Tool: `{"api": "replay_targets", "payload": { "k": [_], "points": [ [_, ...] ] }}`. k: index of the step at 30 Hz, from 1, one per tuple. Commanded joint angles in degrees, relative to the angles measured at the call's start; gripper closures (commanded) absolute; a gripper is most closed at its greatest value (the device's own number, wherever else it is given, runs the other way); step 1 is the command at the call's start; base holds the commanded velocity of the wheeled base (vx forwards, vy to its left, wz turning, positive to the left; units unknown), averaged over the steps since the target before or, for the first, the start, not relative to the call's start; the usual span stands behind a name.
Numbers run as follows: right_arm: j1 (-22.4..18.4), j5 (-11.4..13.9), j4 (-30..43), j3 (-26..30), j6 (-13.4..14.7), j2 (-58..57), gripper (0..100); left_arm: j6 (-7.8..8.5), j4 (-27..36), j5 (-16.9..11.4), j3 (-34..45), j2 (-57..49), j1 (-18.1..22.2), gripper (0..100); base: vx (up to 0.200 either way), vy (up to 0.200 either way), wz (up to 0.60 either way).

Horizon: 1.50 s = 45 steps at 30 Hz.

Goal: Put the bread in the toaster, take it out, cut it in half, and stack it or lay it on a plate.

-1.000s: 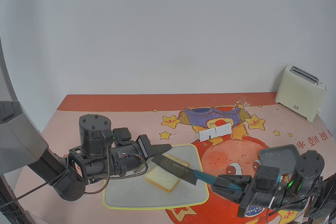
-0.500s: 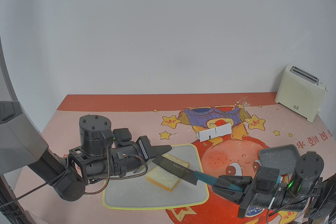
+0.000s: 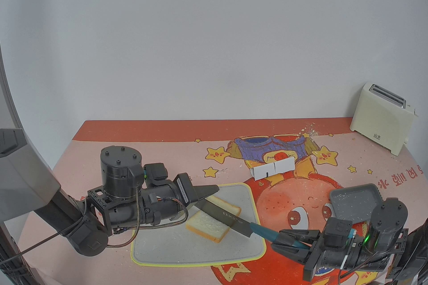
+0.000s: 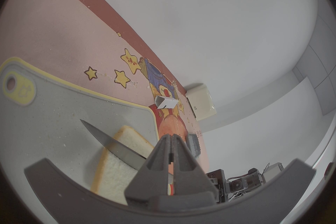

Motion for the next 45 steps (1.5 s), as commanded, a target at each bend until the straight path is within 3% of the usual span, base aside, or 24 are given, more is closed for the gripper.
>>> {"api": "replay_targets", "payload": {
  "k": [1,27,45],
  "points": [
    [0.06,0.09,-0.10,0.41,0.00,1.20,100,-0.04,-0.15,0.01,0.11,-0.23,-0.06,100,0.000,0.000,0.00],
    [-0.11,0.01,-0.63,-1.69,0.17,-1.79,100,0.13,-0.50,0.18,1.34,0.47,0.12,100,0.000,0.000,0.00],
    [-0.82,0.01,0.25,0.33,-0.09,0.50,100,0.13,-0.59,0.18,1.16,-0.58,0.12,100,0.000,0.000,0.00]
  ]
}}
